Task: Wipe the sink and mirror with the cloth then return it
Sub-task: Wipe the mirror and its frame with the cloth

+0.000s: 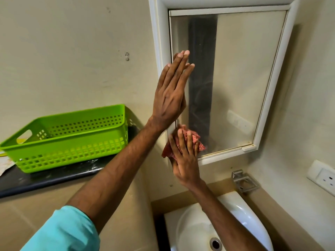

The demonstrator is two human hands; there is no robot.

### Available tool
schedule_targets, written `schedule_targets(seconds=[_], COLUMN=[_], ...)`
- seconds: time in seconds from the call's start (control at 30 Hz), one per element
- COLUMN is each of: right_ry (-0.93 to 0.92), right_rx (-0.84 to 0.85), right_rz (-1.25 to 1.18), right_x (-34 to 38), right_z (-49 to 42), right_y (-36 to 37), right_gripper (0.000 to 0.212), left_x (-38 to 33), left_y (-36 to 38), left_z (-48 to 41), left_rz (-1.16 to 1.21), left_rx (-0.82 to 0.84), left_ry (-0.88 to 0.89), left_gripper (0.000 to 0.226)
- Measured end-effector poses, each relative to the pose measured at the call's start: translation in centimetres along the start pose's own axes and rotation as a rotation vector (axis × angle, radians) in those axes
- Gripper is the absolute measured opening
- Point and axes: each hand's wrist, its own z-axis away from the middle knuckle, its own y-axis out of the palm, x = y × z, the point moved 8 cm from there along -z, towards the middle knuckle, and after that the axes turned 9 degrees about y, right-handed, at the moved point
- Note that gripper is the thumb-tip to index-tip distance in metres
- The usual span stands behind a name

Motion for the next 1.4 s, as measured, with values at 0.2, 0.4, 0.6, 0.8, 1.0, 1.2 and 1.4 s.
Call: schedule_targets(seconds=[0.2, 0.4, 0.6, 0.8, 1.0, 1.2, 1.4], right_ry=[0.027, -0.044, 0.340, 0.677, 0.464, 0.600, 1.159], right_rx=[0.190, 0.202, 0.049, -0.092, 0.034, -0.102, -0.303], right_rz=[0.081, 0.131, 0.068, -0.094, -0.080, -0.011, -0.152], right_x=[-2.7, -5.7, -17.2, -18.2, -11.0, -16.9, -27.8], right_z=[7.5, 6.1, 4.0, 3.1, 3.4, 0.2, -1.4], right_y=[3.2, 1.8, -2.7, -3.6, -1.5, -4.5, -7.8], right_gripper=[0.088, 0.086, 0.066, 0.067, 0.069, 0.069, 0.073], left_x=[-0.9, -1.6, -2.7, -3.2, -4.2, -4.3, -4.6], left_y=[0.5, 1.0, 1.7, 1.9, 1.9, 1.9, 1.5], left_z=[0.9, 1.6, 1.9, 1.8, 1.6, 1.7, 1.5], left_rz=[-0.072, -0.139, -0.169, -0.168, -0.145, -0.122, -0.154], left_rx=[0.066, 0.156, 0.203, 0.223, 0.245, 0.242, 0.197], left_ry=[-0.016, -0.022, -0.049, 0.002, 0.073, 0.089, 0.119], left_gripper=[0.062, 0.069, 0.070, 0.065, 0.055, 0.053, 0.055])
